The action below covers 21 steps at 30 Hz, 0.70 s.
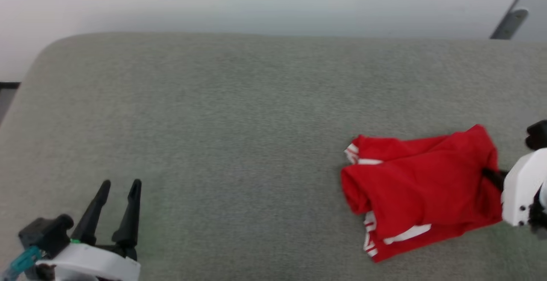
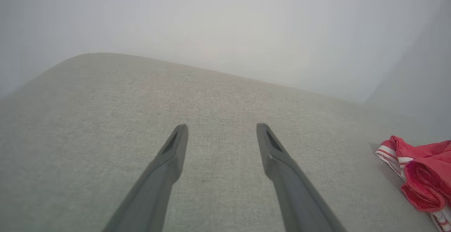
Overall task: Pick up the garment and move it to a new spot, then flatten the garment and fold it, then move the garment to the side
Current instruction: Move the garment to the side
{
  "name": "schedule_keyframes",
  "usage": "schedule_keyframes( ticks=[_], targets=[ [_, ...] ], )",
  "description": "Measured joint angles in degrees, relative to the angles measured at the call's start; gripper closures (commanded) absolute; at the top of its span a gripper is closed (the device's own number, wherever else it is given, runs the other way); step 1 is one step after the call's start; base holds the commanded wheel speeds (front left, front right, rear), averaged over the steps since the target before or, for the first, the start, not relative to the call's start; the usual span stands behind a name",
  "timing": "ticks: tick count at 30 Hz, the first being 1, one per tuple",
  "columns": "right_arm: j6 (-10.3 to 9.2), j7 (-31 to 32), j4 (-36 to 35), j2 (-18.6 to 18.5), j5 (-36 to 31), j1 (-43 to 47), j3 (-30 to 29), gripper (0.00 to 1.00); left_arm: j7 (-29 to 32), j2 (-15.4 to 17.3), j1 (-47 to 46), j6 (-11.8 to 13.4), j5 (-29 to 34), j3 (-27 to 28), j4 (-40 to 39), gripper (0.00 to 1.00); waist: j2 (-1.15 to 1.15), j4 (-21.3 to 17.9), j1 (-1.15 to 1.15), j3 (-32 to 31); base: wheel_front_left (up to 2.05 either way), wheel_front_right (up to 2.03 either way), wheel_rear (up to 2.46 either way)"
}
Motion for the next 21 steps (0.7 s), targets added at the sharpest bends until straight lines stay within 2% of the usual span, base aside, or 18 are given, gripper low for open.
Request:
schedule_keyframes(
  ticks=[10,15,21],
  targets=[
    [0.0,-1.4,0.7,-5.0,-2.9,-6.2,0.0,1.0,0.0,2.2,-5.7,0.0,-0.2,-3.4,-0.7,0.0,0.0,-7.2,0.0,2.7,0.0,0.0,0.0],
    [0.0,-4.9,3.5,-6.6,-4.5,-10.0,1.1,1.0,0.0,3.8,-9.4,-0.1,-0.3,-6.0,-0.9,0.0,0.0,-11.1,0.0,4.8,0.0,0.0,0.0],
    [0.0,-12.7,8.9,-9.9,-7.3,-15.3,3.9,1.0,0.0,6.0,-14.5,-0.1,-0.8,-9.8,-0.9,0.0,0.0,-15.0,0.0,8.1,0.0,0.0,0.0]
  ],
)
